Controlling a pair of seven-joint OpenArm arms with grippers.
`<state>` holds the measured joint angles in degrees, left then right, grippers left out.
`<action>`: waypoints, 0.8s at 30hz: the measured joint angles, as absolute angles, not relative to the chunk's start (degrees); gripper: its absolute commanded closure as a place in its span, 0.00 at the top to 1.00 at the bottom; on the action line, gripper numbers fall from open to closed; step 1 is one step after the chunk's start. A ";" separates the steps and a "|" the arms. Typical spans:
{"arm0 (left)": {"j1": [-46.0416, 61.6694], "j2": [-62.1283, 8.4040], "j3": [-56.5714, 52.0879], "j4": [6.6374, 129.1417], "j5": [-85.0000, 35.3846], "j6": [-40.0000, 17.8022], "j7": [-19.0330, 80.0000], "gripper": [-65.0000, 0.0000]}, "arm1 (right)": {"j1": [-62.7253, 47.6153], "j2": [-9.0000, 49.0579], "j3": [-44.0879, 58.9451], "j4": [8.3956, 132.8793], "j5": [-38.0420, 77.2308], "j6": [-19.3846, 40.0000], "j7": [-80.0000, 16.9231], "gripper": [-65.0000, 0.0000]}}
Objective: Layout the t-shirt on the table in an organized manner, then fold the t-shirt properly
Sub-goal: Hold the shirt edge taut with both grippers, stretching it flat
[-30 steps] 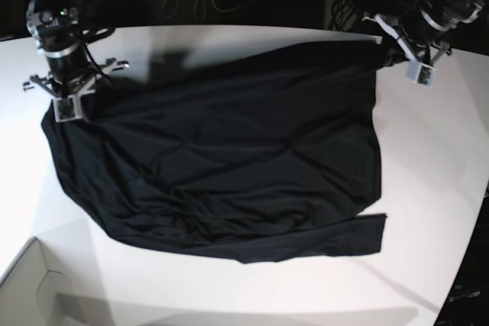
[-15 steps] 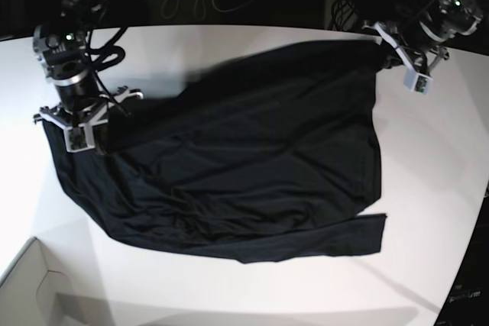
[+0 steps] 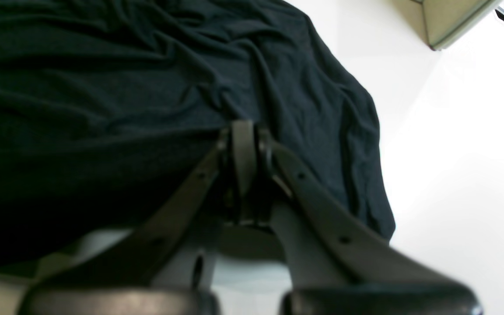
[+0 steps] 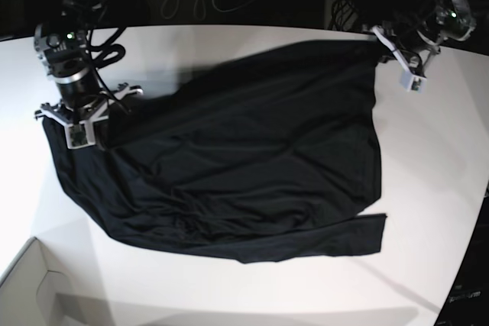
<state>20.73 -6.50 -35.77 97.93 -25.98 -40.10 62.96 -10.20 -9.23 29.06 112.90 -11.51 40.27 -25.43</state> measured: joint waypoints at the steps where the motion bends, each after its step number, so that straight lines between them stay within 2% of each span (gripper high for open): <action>1: 20.40 -6.96 -35.79 97.67 -25.96 -40.10 62.83 0.19 | -10.07 -9.21 29.06 112.84 -11.49 40.27 -25.34 0.00; 5: 20.36 -7.05 -35.90 97.62 -25.71 -40.10 62.98 0.46 | -10.09 -9.23 29.06 112.53 -11.49 40.27 -25.43 0.00; 7: 20.47 -6.98 -35.90 98.02 -25.74 -40.10 63.02 0.55 | -10.09 -9.21 29.06 112.42 -11.51 40.27 -25.39 0.00; 10: 20.64 -6.98 -35.90 98.06 -26.15 -40.10 62.98 0.63 | -10.17 -9.23 29.06 111.70 -11.51 40.27 -25.47 0.00; 24: 21.34 -5.06 -36.01 94.11 -28.86 -40.40 58.61 0.65 | -11.00 -9.08 28.95 108.62 -11.53 40.27 -25.45 0.00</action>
